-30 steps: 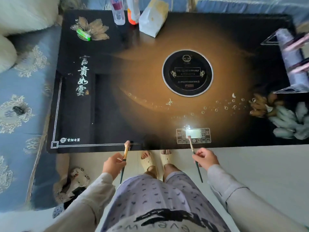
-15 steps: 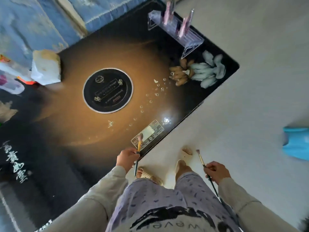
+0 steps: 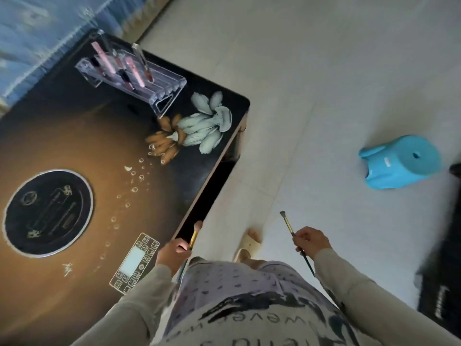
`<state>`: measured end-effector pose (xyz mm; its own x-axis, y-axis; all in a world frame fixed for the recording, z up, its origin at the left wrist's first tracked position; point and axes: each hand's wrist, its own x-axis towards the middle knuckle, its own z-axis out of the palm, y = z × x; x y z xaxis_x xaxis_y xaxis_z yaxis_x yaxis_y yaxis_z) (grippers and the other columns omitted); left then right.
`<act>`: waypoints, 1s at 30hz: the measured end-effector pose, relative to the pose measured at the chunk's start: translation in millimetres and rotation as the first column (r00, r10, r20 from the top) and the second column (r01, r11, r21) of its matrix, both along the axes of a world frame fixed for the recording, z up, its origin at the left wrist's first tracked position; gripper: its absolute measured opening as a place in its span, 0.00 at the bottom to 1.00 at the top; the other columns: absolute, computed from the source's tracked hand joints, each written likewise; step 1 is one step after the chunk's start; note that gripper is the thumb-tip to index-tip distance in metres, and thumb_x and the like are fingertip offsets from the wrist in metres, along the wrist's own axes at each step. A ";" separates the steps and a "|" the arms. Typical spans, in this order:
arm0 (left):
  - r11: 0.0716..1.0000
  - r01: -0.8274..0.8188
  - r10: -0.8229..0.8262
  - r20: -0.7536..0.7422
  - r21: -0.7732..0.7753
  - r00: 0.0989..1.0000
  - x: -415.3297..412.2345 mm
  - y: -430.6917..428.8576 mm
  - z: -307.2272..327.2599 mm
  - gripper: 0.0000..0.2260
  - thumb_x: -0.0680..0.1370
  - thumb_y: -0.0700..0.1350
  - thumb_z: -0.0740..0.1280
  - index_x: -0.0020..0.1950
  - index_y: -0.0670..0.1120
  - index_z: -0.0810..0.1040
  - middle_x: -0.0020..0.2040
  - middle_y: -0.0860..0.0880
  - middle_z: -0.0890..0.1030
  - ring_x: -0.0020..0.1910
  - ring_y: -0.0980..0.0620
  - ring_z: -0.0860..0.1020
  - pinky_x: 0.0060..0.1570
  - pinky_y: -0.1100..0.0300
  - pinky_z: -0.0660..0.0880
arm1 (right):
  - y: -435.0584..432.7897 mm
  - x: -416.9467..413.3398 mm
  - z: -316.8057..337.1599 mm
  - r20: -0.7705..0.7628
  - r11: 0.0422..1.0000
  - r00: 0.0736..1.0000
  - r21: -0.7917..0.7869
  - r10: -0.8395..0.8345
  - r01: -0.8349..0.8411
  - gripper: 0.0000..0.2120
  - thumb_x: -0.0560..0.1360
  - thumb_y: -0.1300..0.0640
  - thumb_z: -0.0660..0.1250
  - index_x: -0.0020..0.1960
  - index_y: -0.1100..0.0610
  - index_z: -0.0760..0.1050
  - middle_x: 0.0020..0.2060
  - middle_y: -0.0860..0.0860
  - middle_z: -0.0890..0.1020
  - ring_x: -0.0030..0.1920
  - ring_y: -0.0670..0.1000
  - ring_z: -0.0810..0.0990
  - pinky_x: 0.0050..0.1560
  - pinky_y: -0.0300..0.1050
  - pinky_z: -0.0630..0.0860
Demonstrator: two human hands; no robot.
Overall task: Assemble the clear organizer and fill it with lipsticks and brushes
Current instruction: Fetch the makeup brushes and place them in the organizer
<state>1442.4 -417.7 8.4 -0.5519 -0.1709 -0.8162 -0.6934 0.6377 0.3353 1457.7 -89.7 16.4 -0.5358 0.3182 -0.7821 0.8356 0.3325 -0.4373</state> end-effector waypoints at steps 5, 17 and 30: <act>0.998 0.052 -0.051 0.033 -0.040 0.998 -42.3 48.9 1.6 0.02 0.74 0.38 0.67 0.44 0.43 0.75 0.54 0.39 0.82 0.53 0.40 0.79 0.57 0.52 0.75 | 59.7 -32.1 6.8 -0.031 0.994 0.994 -0.007 -0.109 0.109 0.08 0.71 0.67 0.67 0.36 0.58 0.72 0.33 0.54 0.77 0.30 0.51 0.76 0.36 0.44 0.75; 0.961 0.275 -0.275 0.007 -0.035 0.961 -196.0 145.6 0.3 0.05 0.73 0.38 0.67 0.40 0.46 0.73 0.52 0.38 0.82 0.52 0.42 0.79 0.57 0.52 0.76 | 131.2 -74.7 -8.1 0.054 0.935 0.933 0.010 -0.356 0.356 0.12 0.71 0.68 0.66 0.33 0.55 0.71 0.30 0.52 0.78 0.29 0.51 0.77 0.34 0.42 0.75; 0.849 0.525 -0.528 -0.077 -0.062 0.846 -396.4 264.2 14.5 0.09 0.75 0.39 0.65 0.54 0.39 0.77 0.55 0.40 0.81 0.56 0.42 0.78 0.56 0.56 0.70 | 211.7 -173.3 -0.8 0.077 0.836 0.833 0.076 -0.548 0.543 0.11 0.72 0.69 0.65 0.33 0.58 0.73 0.29 0.56 0.78 0.33 0.57 0.78 0.50 0.54 0.76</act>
<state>1046.1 -153.5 22.9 -0.6361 0.1365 -0.7594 -0.2192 0.9117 0.3475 1284.4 122.0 15.7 -0.1899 0.5766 -0.7946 0.9231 -0.1708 -0.3445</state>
